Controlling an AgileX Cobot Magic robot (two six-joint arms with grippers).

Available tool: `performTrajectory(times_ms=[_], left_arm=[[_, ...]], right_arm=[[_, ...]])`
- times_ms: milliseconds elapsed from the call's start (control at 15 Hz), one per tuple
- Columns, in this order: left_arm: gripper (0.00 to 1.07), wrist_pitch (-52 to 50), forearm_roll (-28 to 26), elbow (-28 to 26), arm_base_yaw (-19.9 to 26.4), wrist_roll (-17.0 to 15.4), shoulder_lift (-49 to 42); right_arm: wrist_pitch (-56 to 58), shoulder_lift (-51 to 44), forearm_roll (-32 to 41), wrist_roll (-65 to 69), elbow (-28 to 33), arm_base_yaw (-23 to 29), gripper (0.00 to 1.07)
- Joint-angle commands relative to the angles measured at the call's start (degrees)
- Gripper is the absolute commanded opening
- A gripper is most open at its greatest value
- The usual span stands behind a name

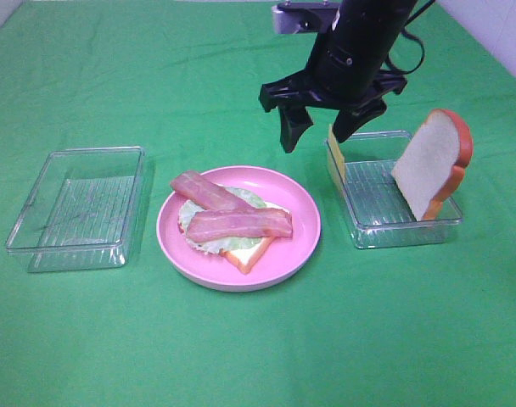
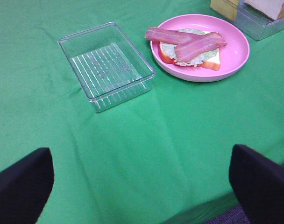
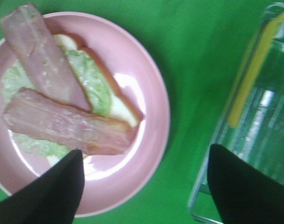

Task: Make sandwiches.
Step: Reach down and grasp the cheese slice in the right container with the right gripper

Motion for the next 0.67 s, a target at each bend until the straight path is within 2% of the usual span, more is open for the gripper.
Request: performTrajectory(times_ms=[67, 267, 667], left_arm=[[0.97, -0.57, -0.11, 0.29, -0.11, -0.06, -0.4], [0.97, -0.57, -0.11, 0.29, -0.11, -0.06, -0.4], [0.97, -0.57, 0.0, 0.29, -0.11, -0.06, -0.4]], right_arm=[[5.79, -0.06, -7.05, 2.06, -4.58, -0.4, 0.7], [6.25, 2.35, -8.94, 2.06, -9.97, -0.52, 0.7], [5.84, 10.03, -6.99, 3.09, -13.98, -4.3, 0.7]])
